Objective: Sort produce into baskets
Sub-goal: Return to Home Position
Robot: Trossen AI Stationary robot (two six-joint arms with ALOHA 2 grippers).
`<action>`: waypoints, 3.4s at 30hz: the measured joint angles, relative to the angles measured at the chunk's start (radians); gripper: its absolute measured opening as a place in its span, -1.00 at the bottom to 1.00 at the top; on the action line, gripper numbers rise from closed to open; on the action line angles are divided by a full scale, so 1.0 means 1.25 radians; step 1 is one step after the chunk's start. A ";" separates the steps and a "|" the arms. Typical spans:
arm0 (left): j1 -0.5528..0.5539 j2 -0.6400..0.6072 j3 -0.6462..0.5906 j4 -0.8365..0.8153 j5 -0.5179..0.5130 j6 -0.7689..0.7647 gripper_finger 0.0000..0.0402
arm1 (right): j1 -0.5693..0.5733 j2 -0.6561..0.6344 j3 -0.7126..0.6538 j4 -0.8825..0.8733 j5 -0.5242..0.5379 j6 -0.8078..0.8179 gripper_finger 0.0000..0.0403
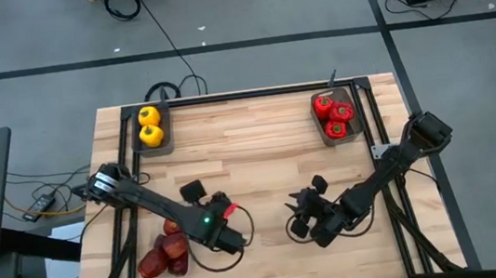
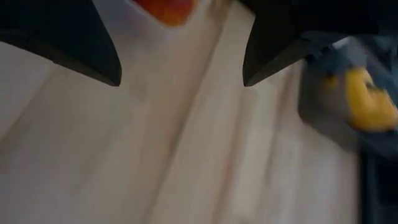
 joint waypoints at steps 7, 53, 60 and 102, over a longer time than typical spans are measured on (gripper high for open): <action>0.026 -0.001 0.079 0.166 -0.179 0.163 0.61 | 0.019 -0.104 0.000 -0.032 0.126 -0.065 -0.26; 0.329 -0.760 -0.842 1.444 0.104 0.736 -0.30 | 0.068 -0.825 -0.397 0.268 0.065 -0.652 -0.96; 0.329 -0.957 -0.987 1.546 0.102 0.761 -0.30 | 0.063 -0.989 -0.431 0.273 0.005 -0.759 -0.96; 0.304 -1.105 -1.141 1.537 0.062 0.730 -0.30 | -0.158 -1.284 -0.605 0.295 -0.204 -0.807 -0.97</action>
